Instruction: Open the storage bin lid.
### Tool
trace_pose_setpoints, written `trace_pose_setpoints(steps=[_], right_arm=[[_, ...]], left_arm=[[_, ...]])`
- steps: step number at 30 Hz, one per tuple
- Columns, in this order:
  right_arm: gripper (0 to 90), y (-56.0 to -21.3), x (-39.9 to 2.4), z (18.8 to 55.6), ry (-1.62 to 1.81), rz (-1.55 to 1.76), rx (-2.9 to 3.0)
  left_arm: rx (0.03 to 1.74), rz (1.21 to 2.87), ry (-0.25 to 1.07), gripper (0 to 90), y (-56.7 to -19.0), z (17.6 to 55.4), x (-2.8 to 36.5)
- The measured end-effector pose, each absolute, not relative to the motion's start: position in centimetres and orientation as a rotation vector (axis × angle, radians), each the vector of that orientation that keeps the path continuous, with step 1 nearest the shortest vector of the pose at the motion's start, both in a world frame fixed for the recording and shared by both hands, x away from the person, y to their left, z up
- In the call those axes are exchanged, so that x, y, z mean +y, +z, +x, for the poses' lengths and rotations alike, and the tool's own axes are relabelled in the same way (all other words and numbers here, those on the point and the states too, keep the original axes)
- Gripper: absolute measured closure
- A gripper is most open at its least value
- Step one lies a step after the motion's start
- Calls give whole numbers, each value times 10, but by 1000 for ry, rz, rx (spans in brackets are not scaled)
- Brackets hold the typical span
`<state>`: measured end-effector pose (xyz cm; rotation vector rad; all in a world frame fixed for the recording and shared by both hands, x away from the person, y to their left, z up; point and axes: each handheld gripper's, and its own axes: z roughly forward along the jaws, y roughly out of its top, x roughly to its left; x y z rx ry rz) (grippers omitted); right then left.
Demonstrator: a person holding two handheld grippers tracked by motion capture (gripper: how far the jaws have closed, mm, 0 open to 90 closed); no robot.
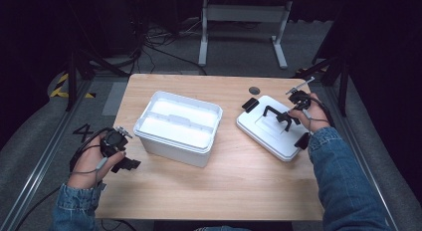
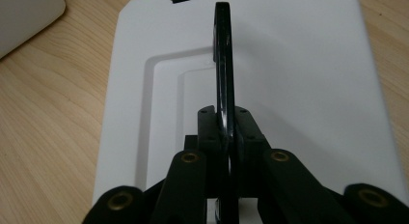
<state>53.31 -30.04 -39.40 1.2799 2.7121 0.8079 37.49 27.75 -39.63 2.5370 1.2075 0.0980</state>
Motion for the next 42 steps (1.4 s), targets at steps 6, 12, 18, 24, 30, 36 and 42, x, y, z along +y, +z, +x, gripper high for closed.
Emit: trace_pose_setpoints(steps=[6, 12, 18, 24, 30, 36, 42], right_arm=[[850, -399, -302, 533, 803, 1287, 2719], [849, -403, -303, 533, 801, 1303, 2723], [849, -407, -306, 533, 813, 1323, 2724], [847, -411, -307, 533, 825, 1339, 2730], [845, -415, -309, 533, 822, 1357, 2729], [841, -417, -311, 533, 828, 1367, 2724], [681, -411, -312, 531, 867, 1354, 2656]], left_arm=[[1210, 2541, 96, 204, -396, 375, 277], [1209, 2541, 95, 204, -396, 375, 277], [1205, 2541, 95, 204, -396, 375, 277], [1206, 2540, 89, 203, -397, 375, 276], [1205, 2539, 88, 203, -397, 375, 276], [1206, 2540, 88, 203, -397, 375, 276], [1205, 2540, 90, 203, -396, 375, 276]])
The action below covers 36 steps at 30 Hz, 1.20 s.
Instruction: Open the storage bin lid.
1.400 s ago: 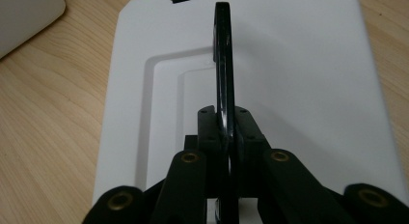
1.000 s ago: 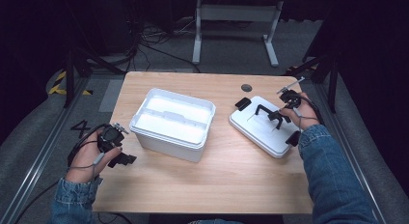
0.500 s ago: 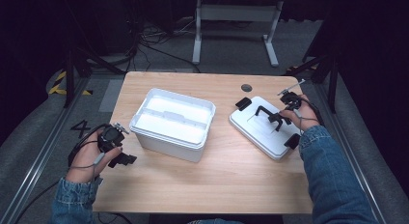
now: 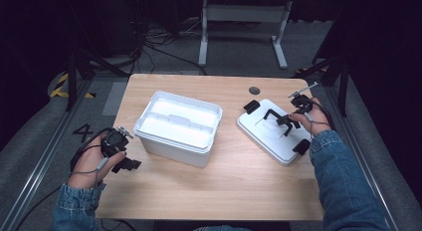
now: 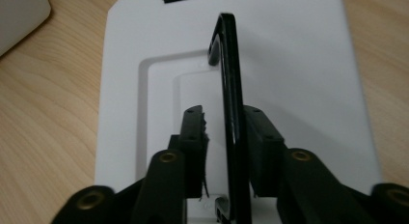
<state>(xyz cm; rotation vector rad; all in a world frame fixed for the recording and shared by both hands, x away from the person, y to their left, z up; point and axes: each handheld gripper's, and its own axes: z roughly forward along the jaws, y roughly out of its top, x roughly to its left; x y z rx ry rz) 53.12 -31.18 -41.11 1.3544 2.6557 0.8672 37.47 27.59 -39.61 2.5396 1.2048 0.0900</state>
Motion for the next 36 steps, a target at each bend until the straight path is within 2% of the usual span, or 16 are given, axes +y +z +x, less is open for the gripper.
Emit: trace_pose_setpoints(steps=[5, 21, 36], right_arm=[[601, -397, -314, 528, 895, 1311, 2597], [587, -341, -290, 485, 1008, 1105, 2574], [523, -333, -266, 442, 1095, 993, 2619]], left_arm=[[1199, 2544, 95, 203, -396, 374, 276], [1195, 2545, 95, 202, -394, 369, 274], [1185, 2548, 94, 200, -393, 368, 273]])
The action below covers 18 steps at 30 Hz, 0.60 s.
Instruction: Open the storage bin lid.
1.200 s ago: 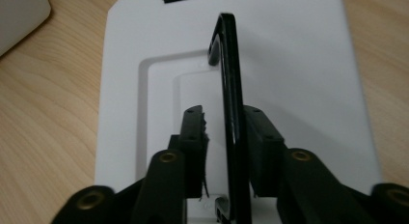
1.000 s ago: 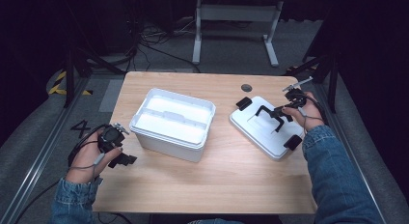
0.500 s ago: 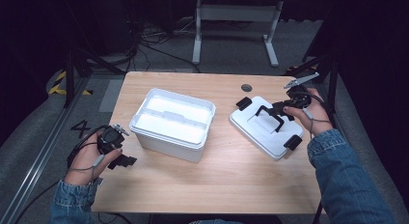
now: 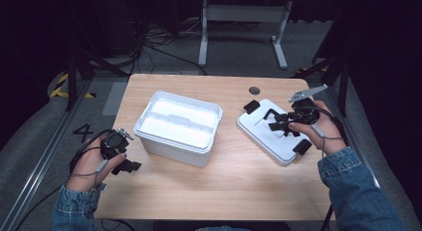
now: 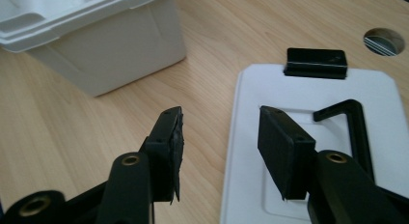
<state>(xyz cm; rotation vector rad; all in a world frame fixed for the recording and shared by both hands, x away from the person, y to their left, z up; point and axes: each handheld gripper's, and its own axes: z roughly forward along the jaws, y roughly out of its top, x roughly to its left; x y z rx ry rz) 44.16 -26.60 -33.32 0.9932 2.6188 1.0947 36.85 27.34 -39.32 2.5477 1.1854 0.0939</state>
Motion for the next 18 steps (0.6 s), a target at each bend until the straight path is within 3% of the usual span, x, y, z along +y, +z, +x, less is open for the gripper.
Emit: trace_pose_setpoints(steps=[18], right_arm=[[486, -368, -241, 398, 1169, 910, 2666]], left_arm=[[1193, 2550, 95, 199, -396, 370, 275]])
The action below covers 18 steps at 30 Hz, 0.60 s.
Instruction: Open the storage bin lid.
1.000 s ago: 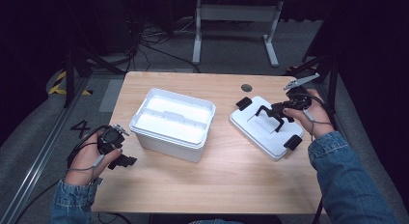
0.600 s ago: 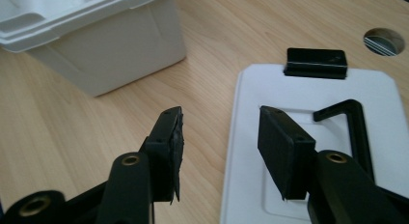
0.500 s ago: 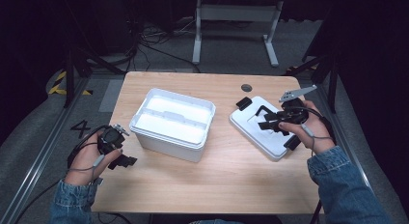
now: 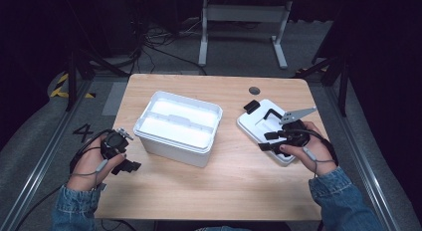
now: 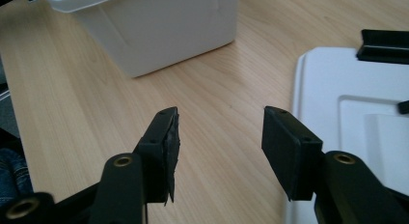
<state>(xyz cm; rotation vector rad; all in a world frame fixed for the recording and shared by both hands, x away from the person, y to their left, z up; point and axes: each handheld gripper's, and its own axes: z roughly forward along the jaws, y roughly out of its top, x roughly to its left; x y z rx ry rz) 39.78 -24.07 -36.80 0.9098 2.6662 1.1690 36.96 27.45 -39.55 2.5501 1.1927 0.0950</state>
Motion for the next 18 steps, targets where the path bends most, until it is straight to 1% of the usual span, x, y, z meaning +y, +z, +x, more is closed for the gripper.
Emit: trace_pose_setpoints(steps=[4, 10, 18], right_arm=[[485, -380, -236, 389, 1169, 905, 2666], [483, -396, -230, 377, 1147, 903, 2695], [472, -412, -223, 372, 1155, 909, 2716]], left_arm=[[1188, 2554, 106, 199, -396, 370, 275], [1199, 2556, 88, 199, -396, 370, 272], [1192, 2555, 92, 199, -396, 369, 271]])
